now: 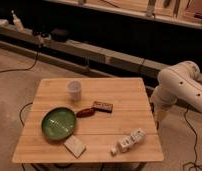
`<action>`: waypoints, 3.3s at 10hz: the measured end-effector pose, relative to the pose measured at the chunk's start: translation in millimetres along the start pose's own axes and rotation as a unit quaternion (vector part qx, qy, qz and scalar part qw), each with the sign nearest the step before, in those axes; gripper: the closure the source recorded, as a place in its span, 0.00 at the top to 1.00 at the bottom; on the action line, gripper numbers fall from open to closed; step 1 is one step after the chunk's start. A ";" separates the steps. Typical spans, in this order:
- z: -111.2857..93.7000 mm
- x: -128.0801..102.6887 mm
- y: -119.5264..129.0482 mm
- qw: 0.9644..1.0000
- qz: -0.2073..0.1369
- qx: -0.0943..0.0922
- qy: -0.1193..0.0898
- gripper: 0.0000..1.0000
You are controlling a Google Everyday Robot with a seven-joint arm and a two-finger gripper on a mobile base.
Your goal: Stand the bottle upright
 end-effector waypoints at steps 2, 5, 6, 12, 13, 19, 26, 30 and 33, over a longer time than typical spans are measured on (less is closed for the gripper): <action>0.0 0.0 0.0 1.000 0.000 0.000 0.000 0.65; 0.0 0.0 0.0 1.000 0.000 0.000 0.000 0.65; -0.1 0.0 0.1 1.000 0.000 0.000 0.000 0.65; 14.3 -124.9 42.2 0.970 -0.150 -0.027 -0.188 0.65; 18.2 -137.2 55.1 0.961 -0.168 -0.039 -0.215 0.65; 32.8 -160.9 97.2 0.936 -0.209 -0.092 -0.267 0.65; 86.9 -137.0 155.8 0.937 -0.179 -0.186 -0.237 0.65; 88.7 -127.0 141.7 0.944 -0.186 -0.157 -0.222 0.65; 92.8 -107.0 135.1 0.948 -0.202 -0.135 -0.207 0.65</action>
